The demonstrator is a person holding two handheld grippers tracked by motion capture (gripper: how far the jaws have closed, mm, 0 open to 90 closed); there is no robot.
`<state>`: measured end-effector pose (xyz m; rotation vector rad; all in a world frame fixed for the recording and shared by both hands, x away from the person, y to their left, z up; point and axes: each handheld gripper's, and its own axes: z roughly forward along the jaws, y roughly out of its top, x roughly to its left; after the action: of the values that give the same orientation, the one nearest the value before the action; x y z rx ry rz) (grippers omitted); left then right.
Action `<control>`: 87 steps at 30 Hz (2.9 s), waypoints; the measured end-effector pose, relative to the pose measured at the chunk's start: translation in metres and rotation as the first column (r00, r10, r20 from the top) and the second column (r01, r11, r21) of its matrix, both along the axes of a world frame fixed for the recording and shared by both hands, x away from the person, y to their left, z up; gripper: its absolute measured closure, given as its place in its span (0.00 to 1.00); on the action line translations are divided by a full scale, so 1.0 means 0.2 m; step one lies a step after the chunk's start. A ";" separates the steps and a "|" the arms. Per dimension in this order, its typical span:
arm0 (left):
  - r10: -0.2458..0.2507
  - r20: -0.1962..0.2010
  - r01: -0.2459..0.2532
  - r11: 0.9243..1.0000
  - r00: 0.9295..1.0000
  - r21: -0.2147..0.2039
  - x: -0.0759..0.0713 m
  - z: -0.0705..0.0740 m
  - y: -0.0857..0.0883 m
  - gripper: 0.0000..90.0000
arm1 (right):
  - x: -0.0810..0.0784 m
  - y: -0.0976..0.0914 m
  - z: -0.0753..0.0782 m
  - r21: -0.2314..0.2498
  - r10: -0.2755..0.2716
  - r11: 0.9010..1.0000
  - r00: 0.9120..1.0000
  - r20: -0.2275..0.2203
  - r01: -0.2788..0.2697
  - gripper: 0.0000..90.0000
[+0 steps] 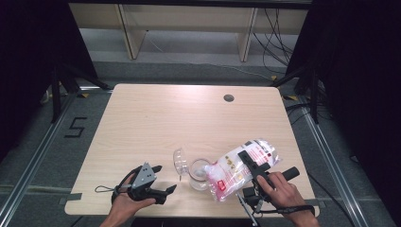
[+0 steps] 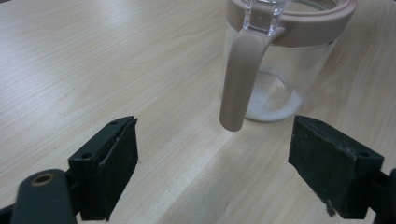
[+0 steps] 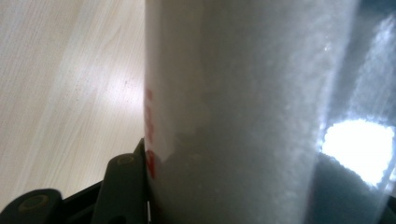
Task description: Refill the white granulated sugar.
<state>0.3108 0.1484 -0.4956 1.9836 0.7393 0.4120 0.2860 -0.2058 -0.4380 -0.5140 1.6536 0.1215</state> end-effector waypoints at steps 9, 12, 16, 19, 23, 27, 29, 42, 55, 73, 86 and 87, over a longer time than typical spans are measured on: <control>-0.013 0.014 0.013 1.000 1.000 0.009 0.01 0.00 0.00 0.17 | 0.00 0.00 0.00 -0.016 -0.001 1.000 1.000 -0.004 0.001 0.56; 0.004 -0.006 -0.004 1.000 1.000 -0.010 0.00 0.00 0.00 0.17 | 0.00 0.00 0.00 -0.003 0.001 1.000 1.000 0.008 -0.001 0.56; -0.012 0.015 0.012 1.000 1.000 0.011 0.01 0.00 0.00 0.17 | 0.00 0.00 0.02 -0.029 0.029 0.999 0.999 0.025 -0.028 0.57; 0.006 -0.006 -0.006 1.000 1.000 -0.008 0.00 0.00 0.00 0.17 | 0.00 0.00 0.01 -0.018 0.011 1.000 1.000 0.011 -0.011 0.57; 0.009 -0.005 -0.009 1.000 1.000 -0.015 0.00 0.00 0.00 0.17 | 0.00 0.00 0.01 -0.018 0.013 1.000 1.000 0.007 -0.013 0.57; 0.003 -0.002 -0.003 1.000 1.000 -0.002 0.00 0.00 0.00 0.17 | 0.00 0.00 0.01 -0.017 0.012 1.000 1.000 0.007 -0.012 0.57; 0.005 -0.003 -0.005 1.000 1.000 -0.003 0.00 0.00 0.00 0.17 | 0.00 0.00 0.01 -0.005 0.013 1.000 1.000 0.008 -0.013 0.57; 0.011 -0.002 -0.011 1.000 1.000 -0.007 0.00 0.00 0.00 0.17 | -0.01 -0.01 0.02 -0.005 -0.001 1.000 1.000 0.014 0.001 0.58; -0.004 0.017 0.004 1.000 1.000 0.005 0.00 0.01 0.01 0.17 | -0.01 0.00 0.04 -0.032 0.026 0.999 0.999 0.042 -0.025 0.58; 0.015 0.000 -0.015 1.000 1.000 -0.008 0.00 0.00 0.01 0.17 | -0.01 0.00 0.04 -0.057 0.020 0.998 0.999 0.033 -0.018 0.59; 0.002 0.017 -0.002 1.000 1.000 0.009 0.01 0.01 0.02 0.17 | -0.02 -0.01 0.03 -0.029 -0.003 1.000 1.000 0.027 0.004 0.60; 0.000 0.016 0.000 1.000 1.000 0.001 0.00 0.01 0.01 0.17 | -0.02 -0.01 0.03 -0.030 -0.002 1.000 1.000 0.030 0.003 0.60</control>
<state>0.3116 0.1511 -0.4933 1.9793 0.7289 0.4279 0.2812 -0.2081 -0.4312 -0.5338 1.6285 0.0865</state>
